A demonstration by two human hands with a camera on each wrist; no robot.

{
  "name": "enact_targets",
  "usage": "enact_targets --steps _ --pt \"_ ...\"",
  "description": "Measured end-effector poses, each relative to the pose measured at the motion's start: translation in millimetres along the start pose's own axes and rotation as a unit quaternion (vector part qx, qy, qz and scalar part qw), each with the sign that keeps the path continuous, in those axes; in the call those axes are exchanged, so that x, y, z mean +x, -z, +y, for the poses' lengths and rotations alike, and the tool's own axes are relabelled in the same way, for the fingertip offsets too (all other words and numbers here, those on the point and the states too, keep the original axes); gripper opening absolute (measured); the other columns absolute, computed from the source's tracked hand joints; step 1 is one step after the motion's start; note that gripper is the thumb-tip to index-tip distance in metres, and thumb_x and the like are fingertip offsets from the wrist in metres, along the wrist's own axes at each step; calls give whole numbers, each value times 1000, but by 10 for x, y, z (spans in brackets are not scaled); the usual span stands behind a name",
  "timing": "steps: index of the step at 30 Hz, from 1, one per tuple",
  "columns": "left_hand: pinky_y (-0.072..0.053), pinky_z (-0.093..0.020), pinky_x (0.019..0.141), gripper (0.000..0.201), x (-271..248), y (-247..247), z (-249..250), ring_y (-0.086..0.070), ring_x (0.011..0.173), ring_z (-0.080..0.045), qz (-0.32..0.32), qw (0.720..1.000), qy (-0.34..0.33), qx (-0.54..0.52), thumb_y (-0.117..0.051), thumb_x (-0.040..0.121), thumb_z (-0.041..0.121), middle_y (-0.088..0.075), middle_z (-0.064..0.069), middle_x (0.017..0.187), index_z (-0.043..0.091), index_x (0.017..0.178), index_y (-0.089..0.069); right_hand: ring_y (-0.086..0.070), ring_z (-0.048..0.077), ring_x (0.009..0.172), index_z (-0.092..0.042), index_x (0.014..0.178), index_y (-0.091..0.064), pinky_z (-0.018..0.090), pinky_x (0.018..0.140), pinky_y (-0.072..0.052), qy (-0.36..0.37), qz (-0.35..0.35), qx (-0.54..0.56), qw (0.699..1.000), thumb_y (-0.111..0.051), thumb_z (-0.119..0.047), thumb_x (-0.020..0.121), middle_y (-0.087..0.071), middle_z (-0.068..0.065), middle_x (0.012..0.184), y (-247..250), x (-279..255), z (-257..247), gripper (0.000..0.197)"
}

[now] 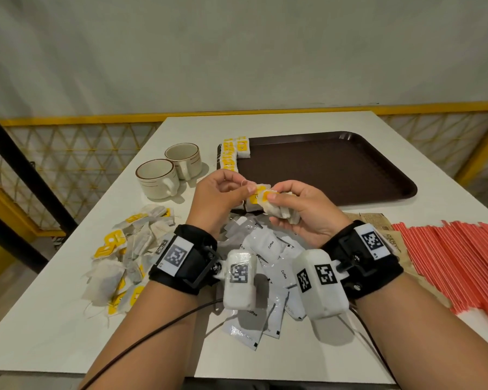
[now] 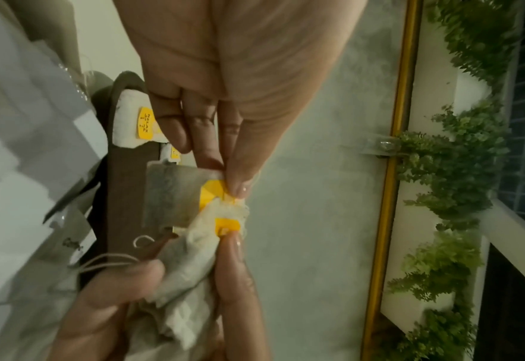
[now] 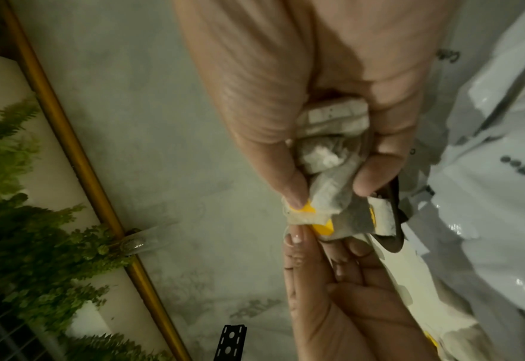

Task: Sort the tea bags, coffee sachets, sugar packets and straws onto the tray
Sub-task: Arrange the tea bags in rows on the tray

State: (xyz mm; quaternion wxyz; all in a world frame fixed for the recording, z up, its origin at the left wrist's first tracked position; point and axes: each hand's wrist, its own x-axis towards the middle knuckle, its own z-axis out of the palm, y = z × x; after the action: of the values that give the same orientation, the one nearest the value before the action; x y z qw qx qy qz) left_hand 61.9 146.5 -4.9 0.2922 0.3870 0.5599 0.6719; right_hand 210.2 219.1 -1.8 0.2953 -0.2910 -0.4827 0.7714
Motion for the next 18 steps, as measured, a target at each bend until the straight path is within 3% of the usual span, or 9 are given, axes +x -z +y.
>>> enact_targets --steps 6,10,13,14,15,18 --pt "-49 -15 61 15 -23 6 32 -66 62 -5 -13 999 -19 34 -75 75 -2 -72 -2 69 5 78 -61 -61 14 65 -13 82 -64 21 51 -51 0 -37 -73 997 -70 -7 80 -66 5 77 38 5 -13 9" --pt "-51 -18 64 14 -23 17 43 -69 68 -11 -21 999 -11 28 -75 76 1 -73 -7 74 4 80 -62 -65 14 65 -11 82 -66 27 56 -54 8 -54 -92 994 -72 -9 73 -68 6 78 40 9 -2 12" --pt "-51 -20 63 13 -21 20 44 -67 65 -13 -26 999 0 20 -75 76 2 -72 -14 78 6 79 -63 -68 22 84 -12 78 -68 44 77 -55 25 -52 -80 995 -75 -13 64 -70 6 103 43 23 24 15" --pt "-51 -20 61 13 -21 16 42 -65 62 -13 -27 999 4 21 -74 76 2 -71 -17 79 8 79 -62 -68 23 89 -12 77 -68 46 79 -55 32 -49 -77 995 -75 -13 64 -69 5 110 41 24 22 14" --pt "-51 -21 60 14 -16 10 41 -63 60 -13 -30 999 7 22 -74 76 2 -69 -18 79 9 79 -62 -68 23 88 -12 78 -68 44 74 -56 38 -49 -75 995 -74 -12 67 -69 4 109 42 30 16 13" --pt "-51 -22 57 15 -14 4 16 -60 60 -15 -41 999 13 17 -74 76 1 -70 -16 80 10 77 -62 -66 16 63 -8 84 -63 28 47 -53 42 -50 -69 995 -67 -3 81 -68 8 80 23 -7 -4 7"
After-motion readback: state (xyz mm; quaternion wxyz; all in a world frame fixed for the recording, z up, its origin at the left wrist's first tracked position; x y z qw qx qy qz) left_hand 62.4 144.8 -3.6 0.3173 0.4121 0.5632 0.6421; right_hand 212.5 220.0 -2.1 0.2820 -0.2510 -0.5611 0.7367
